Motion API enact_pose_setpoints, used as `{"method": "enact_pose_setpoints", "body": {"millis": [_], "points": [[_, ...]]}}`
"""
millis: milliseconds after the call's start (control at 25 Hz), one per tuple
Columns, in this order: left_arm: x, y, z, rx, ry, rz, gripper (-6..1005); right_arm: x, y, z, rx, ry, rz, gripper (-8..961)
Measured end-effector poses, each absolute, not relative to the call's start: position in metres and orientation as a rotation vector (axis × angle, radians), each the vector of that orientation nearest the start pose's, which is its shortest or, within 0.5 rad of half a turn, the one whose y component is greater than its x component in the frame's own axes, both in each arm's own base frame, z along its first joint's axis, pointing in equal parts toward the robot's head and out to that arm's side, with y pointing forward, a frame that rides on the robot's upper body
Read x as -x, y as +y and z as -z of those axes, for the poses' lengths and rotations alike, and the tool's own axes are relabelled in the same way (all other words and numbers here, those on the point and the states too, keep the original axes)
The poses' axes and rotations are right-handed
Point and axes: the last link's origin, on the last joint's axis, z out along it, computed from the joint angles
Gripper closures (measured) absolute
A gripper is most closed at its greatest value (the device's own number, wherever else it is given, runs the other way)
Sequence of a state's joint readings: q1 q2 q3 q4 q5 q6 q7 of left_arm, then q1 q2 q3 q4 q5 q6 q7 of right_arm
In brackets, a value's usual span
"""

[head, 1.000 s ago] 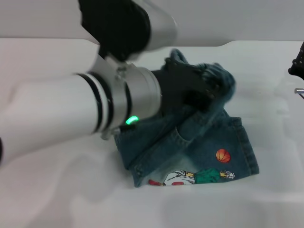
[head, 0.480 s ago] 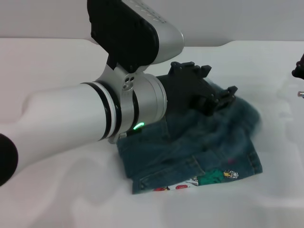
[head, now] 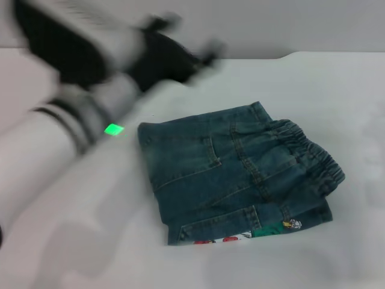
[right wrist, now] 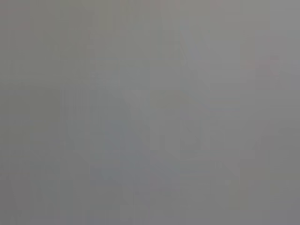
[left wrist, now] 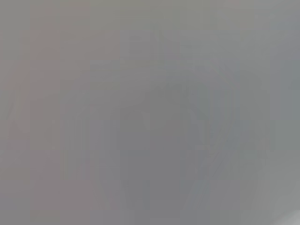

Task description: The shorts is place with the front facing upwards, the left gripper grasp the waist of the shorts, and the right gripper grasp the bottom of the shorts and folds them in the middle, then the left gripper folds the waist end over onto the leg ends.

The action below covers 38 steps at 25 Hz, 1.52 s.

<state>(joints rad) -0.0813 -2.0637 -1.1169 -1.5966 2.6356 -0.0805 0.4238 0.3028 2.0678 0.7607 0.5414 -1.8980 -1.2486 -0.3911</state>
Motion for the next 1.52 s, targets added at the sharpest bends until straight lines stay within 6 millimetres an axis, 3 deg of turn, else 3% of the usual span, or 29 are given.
{"method": "enact_pose_setpoints", "body": {"millis": [160,280,480,560,600,760,1040,1240,1520], "points": [[0.179,0.351,-0.004,1.820,-0.423,0.582,143,-0.305,0.282,-0.009,1.179,0.365,-0.623,944],[0.222,0.358,-0.006,1.691,-0.420,0.566,143,-0.310,0.262,-0.017,1.112,0.343,-0.627,940],[0.262,0.359,-0.002,1.593,-0.444,0.605,143,-0.327,0.235,-0.019,1.057,0.430,-0.639,934],[0.273,0.362,0.001,1.587,-0.480,0.615,143,-0.335,0.226,-0.019,1.027,0.484,-0.643,807],[0.277,0.364,0.002,1.588,-0.497,0.615,143,-0.339,0.223,-0.018,1.012,0.509,-0.640,744],[0.290,0.369,0.009,1.611,-0.503,0.569,143,-0.350,0.212,-0.019,0.966,0.558,-0.607,664],[0.299,0.367,0.012,1.608,-0.499,0.563,143,-0.350,0.206,-0.021,0.948,0.541,-0.599,524],[0.301,0.358,0.009,1.585,-0.502,0.612,143,-0.349,0.209,-0.021,0.952,0.532,-0.603,276],[0.303,0.354,0.011,1.588,-0.505,0.612,143,-0.349,0.214,-0.022,0.968,0.524,-0.599,252]]}}
